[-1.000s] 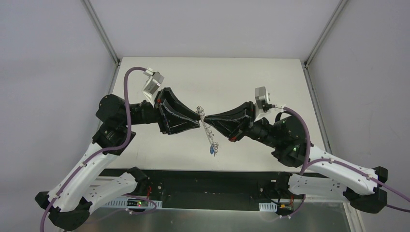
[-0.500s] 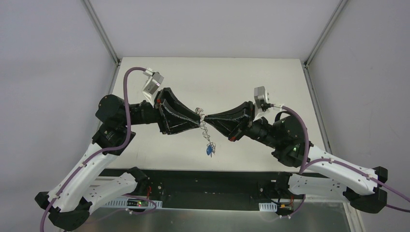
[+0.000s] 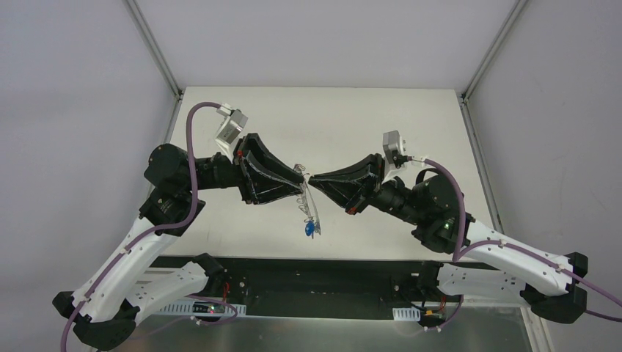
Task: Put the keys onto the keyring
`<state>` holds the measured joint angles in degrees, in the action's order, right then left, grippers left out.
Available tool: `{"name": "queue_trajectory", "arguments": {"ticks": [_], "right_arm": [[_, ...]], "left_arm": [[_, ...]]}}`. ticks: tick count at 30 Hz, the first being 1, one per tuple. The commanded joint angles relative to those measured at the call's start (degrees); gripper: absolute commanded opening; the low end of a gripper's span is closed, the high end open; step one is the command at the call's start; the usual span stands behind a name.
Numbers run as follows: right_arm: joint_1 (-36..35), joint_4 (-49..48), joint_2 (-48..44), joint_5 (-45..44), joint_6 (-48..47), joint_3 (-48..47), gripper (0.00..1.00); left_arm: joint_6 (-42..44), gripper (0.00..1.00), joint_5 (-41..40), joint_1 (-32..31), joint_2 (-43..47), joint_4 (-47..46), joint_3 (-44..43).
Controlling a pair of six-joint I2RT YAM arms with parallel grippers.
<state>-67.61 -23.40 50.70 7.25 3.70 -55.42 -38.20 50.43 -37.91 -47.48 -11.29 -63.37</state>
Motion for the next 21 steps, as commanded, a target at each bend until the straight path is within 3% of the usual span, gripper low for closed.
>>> {"name": "queue_trajectory", "arguments": {"ticks": [1, 21], "right_arm": [[-0.5, -1.6, 1.2, 2.0, 1.4, -1.5, 0.0], [-0.5, 4.6, 3.3, 7.8, 1.4, -4.5, 0.0]], "left_arm": [[-0.6, 0.35, 0.0, -0.5, 0.1, -3.3, -0.6], [-0.3, 0.34, 0.0, -0.5, 0.5, -3.0, -0.4]]}}
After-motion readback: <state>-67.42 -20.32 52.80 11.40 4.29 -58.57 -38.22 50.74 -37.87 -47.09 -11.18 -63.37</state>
